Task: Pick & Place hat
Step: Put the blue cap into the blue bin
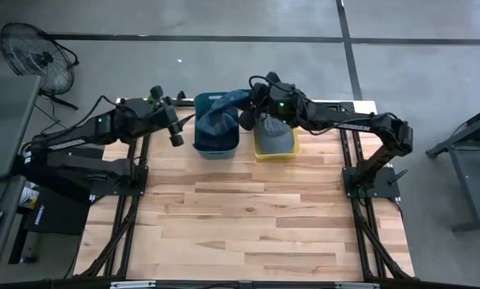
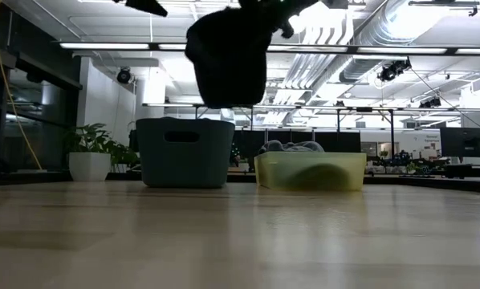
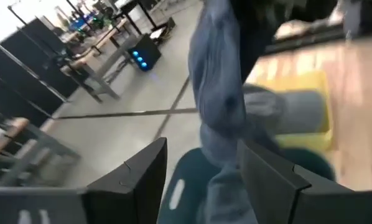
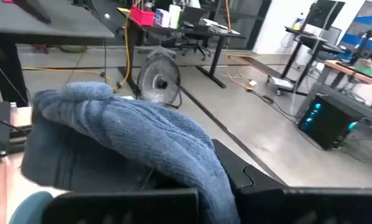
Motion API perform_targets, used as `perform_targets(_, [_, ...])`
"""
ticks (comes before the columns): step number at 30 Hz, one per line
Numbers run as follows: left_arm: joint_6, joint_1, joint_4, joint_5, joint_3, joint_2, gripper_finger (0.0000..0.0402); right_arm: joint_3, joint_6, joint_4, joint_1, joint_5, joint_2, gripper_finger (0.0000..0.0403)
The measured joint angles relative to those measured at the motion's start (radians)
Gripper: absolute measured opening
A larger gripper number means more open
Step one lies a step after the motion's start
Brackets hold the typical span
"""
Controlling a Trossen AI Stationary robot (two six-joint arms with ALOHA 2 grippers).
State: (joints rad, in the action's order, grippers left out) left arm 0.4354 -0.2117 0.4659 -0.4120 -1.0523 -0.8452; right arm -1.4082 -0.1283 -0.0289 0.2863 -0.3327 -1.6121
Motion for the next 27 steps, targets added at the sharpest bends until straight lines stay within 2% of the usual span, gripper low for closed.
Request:
perform_targets(11, [-0.112, -0.222, 0.12, 0.293, 0.001, 0.001, 0.0191, 0.0, 0.062, -0.202, 0.054, 0.111, -0.113, 0.0])
perform_targets(20, [-0.131, -0.414, -0.029, 0.492, 0.154, 0.052, 0.0191, -0.096, 0.067, -0.235, 0.083, 0.186, -0.236, 0.0])
perform_targets(27, [-0.148, -0.522, -0.069, 0.529, 0.197, 0.089, 0.0191, -0.164, 0.103, -0.195, 0.095, 0.178, -0.322, 0.0])
